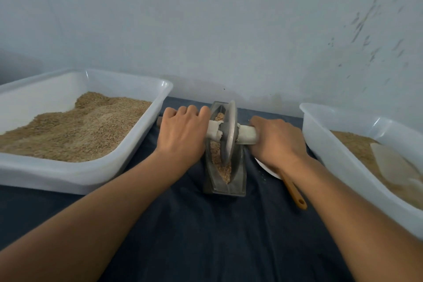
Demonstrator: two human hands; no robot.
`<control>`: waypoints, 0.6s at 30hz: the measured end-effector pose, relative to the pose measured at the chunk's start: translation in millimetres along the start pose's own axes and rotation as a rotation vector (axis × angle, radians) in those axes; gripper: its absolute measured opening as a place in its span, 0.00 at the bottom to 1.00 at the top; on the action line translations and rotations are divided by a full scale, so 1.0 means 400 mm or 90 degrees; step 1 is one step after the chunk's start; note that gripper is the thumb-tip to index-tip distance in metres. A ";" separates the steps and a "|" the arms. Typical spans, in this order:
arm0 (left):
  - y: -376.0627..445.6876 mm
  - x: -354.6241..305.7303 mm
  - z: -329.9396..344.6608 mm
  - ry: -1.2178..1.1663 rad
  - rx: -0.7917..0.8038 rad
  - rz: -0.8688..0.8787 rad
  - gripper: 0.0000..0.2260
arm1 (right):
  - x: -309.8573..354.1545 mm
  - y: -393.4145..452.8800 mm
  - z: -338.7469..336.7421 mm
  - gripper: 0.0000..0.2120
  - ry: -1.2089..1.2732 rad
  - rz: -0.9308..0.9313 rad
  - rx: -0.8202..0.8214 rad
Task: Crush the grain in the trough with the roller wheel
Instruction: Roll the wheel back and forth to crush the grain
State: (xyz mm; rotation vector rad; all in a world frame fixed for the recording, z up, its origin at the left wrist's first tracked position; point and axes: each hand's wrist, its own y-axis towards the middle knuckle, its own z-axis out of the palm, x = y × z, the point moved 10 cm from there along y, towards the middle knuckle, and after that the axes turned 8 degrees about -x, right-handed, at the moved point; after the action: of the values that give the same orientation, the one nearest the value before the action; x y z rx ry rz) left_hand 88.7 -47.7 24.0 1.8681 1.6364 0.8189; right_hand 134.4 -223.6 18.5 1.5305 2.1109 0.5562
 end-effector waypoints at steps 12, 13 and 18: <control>-0.058 0.003 -0.008 -0.012 0.051 -0.002 0.16 | 0.033 -0.046 -0.029 0.10 -0.025 -0.029 -0.002; -0.061 -0.001 -0.006 -0.001 0.039 0.005 0.16 | 0.033 -0.046 -0.026 0.10 -0.028 -0.029 -0.009; -0.050 -0.014 0.011 0.028 -0.010 0.037 0.18 | 0.021 -0.035 0.020 0.09 -0.020 -0.004 -0.006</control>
State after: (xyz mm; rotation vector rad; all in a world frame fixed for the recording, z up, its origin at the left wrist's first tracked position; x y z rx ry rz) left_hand 77.8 -50.7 5.8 1.9066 1.6038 0.8998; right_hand 126.3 -219.4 2.7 1.5173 2.0851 0.5358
